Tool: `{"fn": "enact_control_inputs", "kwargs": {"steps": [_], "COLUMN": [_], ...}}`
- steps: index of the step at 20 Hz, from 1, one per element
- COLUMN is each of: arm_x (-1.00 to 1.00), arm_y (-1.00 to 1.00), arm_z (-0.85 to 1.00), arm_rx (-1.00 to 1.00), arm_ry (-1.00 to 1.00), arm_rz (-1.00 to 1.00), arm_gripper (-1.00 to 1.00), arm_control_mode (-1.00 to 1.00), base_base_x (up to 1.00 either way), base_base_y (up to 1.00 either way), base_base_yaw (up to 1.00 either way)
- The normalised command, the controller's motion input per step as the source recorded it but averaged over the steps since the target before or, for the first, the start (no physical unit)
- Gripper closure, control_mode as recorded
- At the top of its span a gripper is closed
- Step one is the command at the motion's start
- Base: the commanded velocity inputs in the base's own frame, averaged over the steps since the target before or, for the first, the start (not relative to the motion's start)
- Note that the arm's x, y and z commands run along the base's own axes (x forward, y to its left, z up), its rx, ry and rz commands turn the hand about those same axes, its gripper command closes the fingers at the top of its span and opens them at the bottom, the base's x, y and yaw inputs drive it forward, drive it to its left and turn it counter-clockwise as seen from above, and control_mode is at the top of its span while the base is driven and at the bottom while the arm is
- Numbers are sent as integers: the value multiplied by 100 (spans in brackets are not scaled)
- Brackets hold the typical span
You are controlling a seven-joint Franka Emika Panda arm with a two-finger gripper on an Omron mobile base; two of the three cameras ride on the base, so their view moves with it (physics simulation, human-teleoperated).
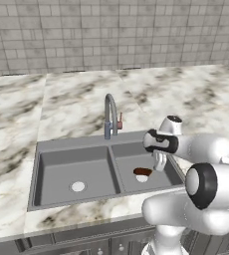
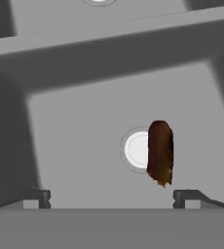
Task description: Turn on the sink faucet. Then move the sweet potato from the counter to the sink. Turn off the sink. Move the vegetable from the sink to the pot next to the stove. Finally move the pot to the front right burner.
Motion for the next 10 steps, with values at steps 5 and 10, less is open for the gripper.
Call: {"fn": "enact_control_inputs", "kwargs": {"steps": [5,10], "arm_x": [16,19], "arm_y": [-7,0], "arm_z": [-19,-18], "arm_rx": [0,0], "arm_ry": [0,0], "arm_rz": [0,0], "arm_gripper": [-100,-100], "arm_control_mode": [-100,-100], "base_base_x": [0,0], "base_base_y": [0,0], "base_base_yaw": [0,0]}}
